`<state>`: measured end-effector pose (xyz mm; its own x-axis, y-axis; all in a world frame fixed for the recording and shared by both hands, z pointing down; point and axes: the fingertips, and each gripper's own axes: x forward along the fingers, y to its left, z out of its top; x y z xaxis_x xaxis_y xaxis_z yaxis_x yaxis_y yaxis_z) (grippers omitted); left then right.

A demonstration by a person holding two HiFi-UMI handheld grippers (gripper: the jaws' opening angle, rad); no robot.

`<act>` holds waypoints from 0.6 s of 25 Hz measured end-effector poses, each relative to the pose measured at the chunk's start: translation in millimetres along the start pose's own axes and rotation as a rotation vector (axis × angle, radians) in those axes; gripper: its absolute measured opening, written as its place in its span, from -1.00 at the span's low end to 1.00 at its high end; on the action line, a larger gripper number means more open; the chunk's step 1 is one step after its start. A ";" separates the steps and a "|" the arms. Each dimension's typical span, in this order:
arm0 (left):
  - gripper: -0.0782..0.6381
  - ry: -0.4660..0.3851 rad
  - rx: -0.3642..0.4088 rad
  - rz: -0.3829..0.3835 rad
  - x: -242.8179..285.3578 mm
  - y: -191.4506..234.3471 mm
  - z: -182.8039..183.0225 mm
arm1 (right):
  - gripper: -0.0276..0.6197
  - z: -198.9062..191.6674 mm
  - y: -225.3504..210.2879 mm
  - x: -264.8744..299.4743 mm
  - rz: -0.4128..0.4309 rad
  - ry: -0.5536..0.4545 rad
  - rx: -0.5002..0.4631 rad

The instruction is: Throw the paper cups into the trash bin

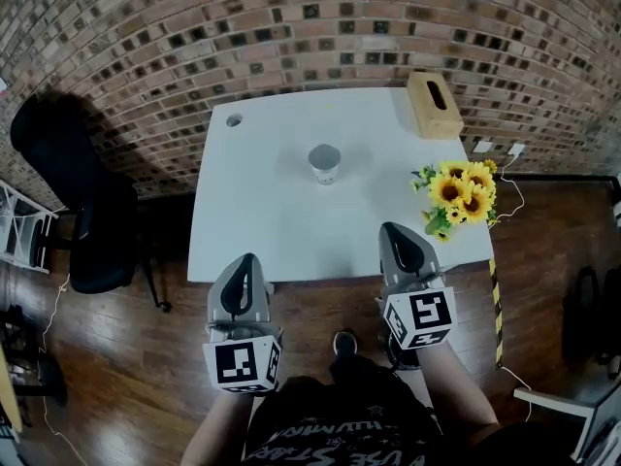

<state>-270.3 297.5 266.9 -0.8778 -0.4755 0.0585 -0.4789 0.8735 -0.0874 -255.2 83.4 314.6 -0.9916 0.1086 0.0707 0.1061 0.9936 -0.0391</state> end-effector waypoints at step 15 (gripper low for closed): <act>-0.77 -0.011 -0.001 -0.063 76.7 29.7 -7.1 | -0.89 -9.9 1.4 74.2 -0.013 0.049 -0.007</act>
<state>-351.8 287.7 275.9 -0.8457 -0.5310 0.0534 -0.5336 0.8416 -0.0830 -327.9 93.2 329.6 -0.9880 0.0973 0.1198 0.0943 0.9951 -0.0309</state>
